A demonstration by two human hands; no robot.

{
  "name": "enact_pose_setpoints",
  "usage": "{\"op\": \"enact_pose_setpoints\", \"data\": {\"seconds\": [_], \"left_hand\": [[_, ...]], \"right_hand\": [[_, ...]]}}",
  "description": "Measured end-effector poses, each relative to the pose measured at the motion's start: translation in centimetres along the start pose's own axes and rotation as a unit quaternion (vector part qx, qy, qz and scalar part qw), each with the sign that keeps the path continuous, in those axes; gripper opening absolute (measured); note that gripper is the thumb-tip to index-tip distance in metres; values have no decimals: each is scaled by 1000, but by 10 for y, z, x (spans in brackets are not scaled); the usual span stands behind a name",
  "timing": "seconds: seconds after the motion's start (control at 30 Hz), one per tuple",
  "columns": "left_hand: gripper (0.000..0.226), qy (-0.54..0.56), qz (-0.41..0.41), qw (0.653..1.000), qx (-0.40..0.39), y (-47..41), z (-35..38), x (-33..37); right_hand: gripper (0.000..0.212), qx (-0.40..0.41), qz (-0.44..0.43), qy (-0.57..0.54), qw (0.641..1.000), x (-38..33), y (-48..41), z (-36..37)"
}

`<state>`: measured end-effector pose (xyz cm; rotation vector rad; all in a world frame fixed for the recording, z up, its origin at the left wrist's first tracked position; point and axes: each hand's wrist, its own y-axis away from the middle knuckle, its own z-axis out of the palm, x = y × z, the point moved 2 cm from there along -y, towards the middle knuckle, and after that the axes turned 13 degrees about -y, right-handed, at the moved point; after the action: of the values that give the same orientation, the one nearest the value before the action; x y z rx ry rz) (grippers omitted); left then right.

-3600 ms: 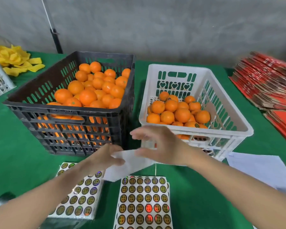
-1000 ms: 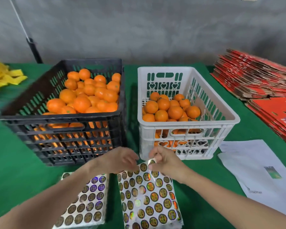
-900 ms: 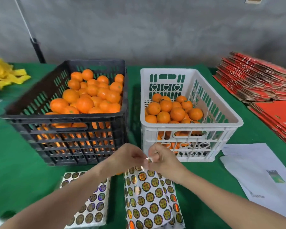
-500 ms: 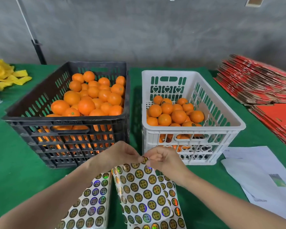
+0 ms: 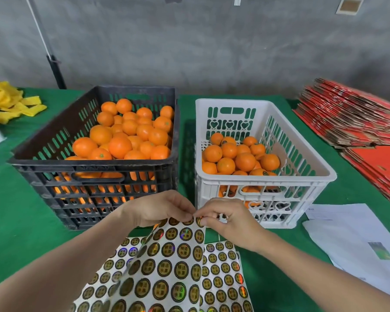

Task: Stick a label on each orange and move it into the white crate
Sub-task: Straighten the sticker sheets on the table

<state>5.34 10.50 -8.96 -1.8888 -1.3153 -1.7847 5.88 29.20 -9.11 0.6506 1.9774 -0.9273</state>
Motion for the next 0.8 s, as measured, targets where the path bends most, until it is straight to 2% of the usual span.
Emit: {"op": "enact_pose_setpoints", "data": {"seconds": [0.2,0.37,0.5,0.6,0.7,0.8], "left_hand": [[23,-4,8,999,-51,-1,2,1],[20,8,7,999,-42,-6,3,-2],[19,32,-2,999,-13,-12,2,-13],[21,-102,4,995,23,-16,12,-26],[29,-289,-18,957,37,-29,33,-39],[23,-387,-53,917,79,-46,53,-53]], "right_hand": [[11,-5,-1,-15,1000,-2,4,-1],[5,-10,17,-32,999,-5,9,-2],[20,30,35,-75,996,-7,12,-8],[27,81,58,-110,989,-12,7,-17],[25,69,77,-77,992,-15,-3,-19],[28,52,66,-60,995,-24,-18,-19]]}}
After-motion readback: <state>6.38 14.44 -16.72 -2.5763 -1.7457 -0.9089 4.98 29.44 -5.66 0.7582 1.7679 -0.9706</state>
